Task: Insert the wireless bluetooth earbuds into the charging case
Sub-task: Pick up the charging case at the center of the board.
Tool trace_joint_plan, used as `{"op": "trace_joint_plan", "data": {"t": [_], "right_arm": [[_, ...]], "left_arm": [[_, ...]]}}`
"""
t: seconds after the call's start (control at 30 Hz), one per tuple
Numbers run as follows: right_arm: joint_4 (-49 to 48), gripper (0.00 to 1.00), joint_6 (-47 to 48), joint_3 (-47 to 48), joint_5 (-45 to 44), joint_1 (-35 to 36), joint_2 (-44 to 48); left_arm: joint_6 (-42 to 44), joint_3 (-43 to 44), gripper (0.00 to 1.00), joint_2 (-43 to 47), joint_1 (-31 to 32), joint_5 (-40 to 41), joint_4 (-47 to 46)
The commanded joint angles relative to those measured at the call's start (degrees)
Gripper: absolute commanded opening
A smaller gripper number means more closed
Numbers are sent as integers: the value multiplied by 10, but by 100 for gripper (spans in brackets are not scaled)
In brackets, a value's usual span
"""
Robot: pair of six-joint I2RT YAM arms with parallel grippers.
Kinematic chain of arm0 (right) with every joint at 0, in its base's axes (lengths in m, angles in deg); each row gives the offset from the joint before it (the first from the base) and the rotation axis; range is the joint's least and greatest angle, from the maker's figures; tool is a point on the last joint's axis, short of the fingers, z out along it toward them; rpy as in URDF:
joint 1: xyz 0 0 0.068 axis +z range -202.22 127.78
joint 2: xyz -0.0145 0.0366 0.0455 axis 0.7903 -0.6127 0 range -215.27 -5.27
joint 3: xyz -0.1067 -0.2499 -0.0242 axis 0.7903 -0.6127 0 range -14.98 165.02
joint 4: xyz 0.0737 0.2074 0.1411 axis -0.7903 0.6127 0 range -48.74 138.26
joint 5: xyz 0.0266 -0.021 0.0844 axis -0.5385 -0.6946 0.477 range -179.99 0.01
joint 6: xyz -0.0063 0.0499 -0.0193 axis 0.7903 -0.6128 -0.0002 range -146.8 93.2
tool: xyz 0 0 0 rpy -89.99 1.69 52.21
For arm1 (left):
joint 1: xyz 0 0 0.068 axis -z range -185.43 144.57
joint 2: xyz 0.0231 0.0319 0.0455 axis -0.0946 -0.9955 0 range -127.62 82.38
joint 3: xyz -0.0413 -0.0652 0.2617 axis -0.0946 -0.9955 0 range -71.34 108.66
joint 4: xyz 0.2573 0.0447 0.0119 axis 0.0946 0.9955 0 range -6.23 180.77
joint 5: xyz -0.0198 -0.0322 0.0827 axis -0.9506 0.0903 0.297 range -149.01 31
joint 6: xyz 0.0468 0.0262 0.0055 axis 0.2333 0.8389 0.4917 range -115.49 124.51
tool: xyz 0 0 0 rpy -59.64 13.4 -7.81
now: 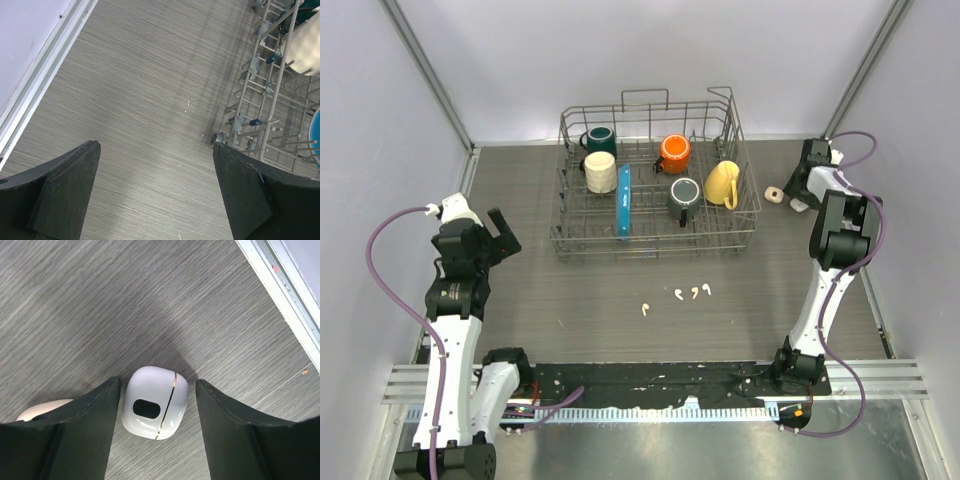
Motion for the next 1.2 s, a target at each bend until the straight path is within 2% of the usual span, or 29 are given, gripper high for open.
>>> {"op": "trace_joint_plan", "data": {"t": [0.0, 0.43, 0.57, 0.73, 0.8, 0.97, 1.07, 1.17], "right_arm": [[32, 69, 38, -24, 24, 3, 9], [15, 72, -94, -60, 13, 5, 22], [2, 72, -91, -72, 4, 5, 28], [1, 59, -76, -74, 3, 4, 26], [-2, 59, -76, -81, 9, 4, 26], [-13, 67, -76, -96, 29, 5, 34], [-13, 67, -75, -101, 30, 5, 38], [-14, 61, -75, -104, 28, 4, 40]], "left_arm": [[3, 1, 100, 6, -3, -2, -10], [1, 1, 100, 7, -5, -3, -10], [2, 1, 100, 7, -5, -3, -11], [1, 1, 100, 8, -5, -3, -11], [1, 1, 100, 7, -5, -3, -11], [2, 0, 100, 8, -6, -3, -11], [1, 0, 100, 9, -6, -3, -10], [2, 0, 100, 9, -6, -3, -10]]}}
